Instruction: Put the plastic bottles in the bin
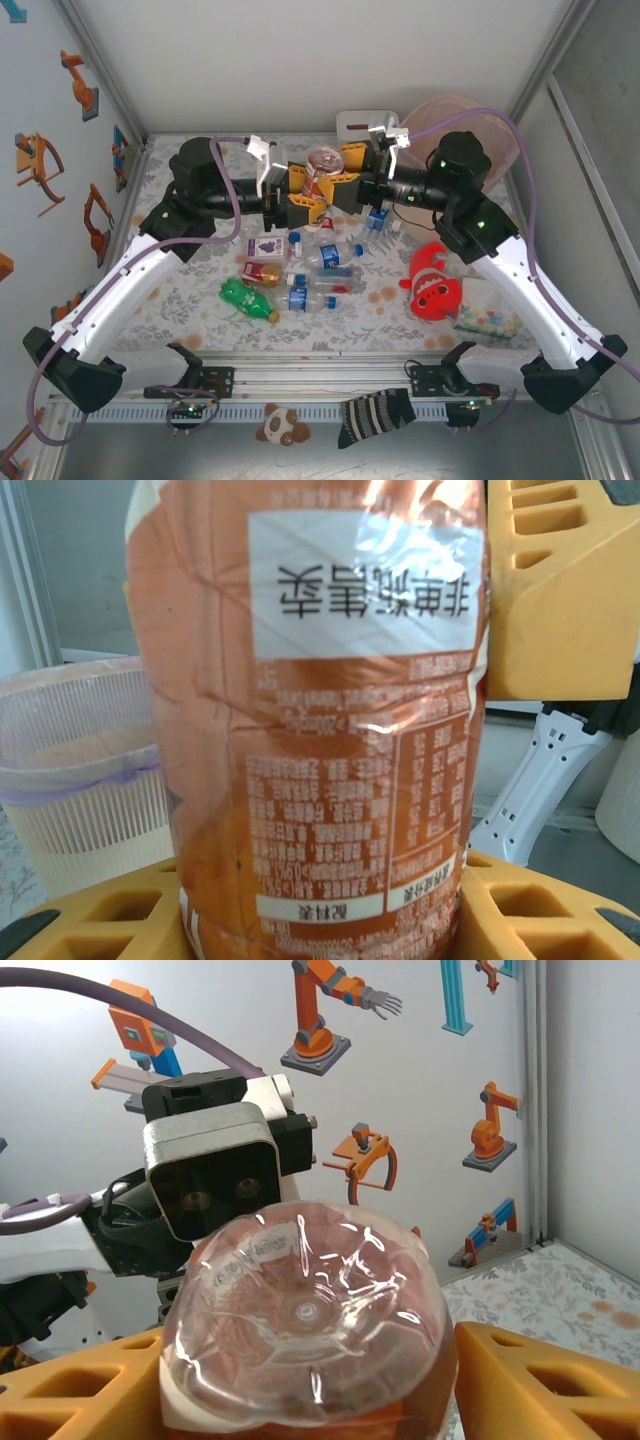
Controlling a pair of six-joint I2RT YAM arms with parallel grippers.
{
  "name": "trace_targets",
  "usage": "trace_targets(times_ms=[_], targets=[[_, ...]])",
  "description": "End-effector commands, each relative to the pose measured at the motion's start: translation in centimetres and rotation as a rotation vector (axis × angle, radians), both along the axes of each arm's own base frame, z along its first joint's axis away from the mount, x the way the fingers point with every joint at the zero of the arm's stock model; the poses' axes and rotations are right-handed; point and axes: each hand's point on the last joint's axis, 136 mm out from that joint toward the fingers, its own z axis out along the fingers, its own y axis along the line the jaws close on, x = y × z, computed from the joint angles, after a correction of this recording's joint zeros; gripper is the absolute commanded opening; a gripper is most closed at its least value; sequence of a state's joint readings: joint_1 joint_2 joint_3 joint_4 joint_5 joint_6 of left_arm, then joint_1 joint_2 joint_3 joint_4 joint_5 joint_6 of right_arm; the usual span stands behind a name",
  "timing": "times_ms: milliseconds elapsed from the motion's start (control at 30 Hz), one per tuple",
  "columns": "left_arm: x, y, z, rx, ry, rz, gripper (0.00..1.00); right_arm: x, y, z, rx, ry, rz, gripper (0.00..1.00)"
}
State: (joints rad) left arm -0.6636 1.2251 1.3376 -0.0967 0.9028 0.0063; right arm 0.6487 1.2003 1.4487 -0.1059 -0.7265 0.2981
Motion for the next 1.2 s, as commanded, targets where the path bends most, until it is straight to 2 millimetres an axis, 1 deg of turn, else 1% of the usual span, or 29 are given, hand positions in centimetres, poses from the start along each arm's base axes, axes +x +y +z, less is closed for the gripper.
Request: trace_targets(times_ms=[0, 133, 233, 300, 467, 533, 667, 800, 900, 1000, 1167], targets=[[-1.2, 0.4, 1.3, -0.037, -0.035, -0.03, 0.5, -1.2, -0.2, 2.0, 0.039, -0.051, 0.031, 0.61], [-1.3, 0.5, 1.4, -0.039, -0.036, -0.029, 0.51, -1.1, -0.1, 2.0, 0.039, -0.051, 0.03, 0.56], [-1.4, 0.6, 1.5, -0.045, -0.039, -0.021, 0.55, -1.0, -0.1, 2.0, 0.039, -0.05, 0.025, 0.54], [-1.3, 0.7, 1.5, -0.049, -0.044, -0.013, 0.58, -1.0, -0.2, 2.1, 0.039, -0.051, 0.02, 0.52], [-1.4, 1.1, 1.6, -0.053, -0.051, 0.01, 0.71, -0.5, -0.3, 2.0, 0.028, -0.05, -0.014, 0.5], [-1.5, 1.3, 1.6, -0.054, -0.055, 0.018, 0.73, -0.1, -0.6, 1.9, 0.016, -0.054, -0.048, 0.5], [-1.3, 1.7, 1.4, -0.046, -0.062, 0.052, 0.75, 1.5, -1.5, 1.4, -0.039, -0.061, -0.171, 0.5], [-0.8, 2.3, 0.9, -0.025, -0.063, 0.116, 0.76, 4.1, -3.3, 1.0, -0.098, -0.053, -0.344, 0.5], [0.3, 3.0, 0.4, 0.001, -0.044, 0.194, 0.76, 6.5, -5.2, 0.5, -0.135, -0.025, -0.466, 0.49], [1.3, 3.8, -0.1, 0.027, -0.011, 0.251, 0.76, 8.7, -7.4, 0.2, -0.176, -0.007, -0.573, 0.49], [3.1, 5.8, -1.2, 0.064, 0.037, 0.352, 0.76, 12.2, -11.9, 0.2, -0.257, -0.009, -0.764, 0.49]])
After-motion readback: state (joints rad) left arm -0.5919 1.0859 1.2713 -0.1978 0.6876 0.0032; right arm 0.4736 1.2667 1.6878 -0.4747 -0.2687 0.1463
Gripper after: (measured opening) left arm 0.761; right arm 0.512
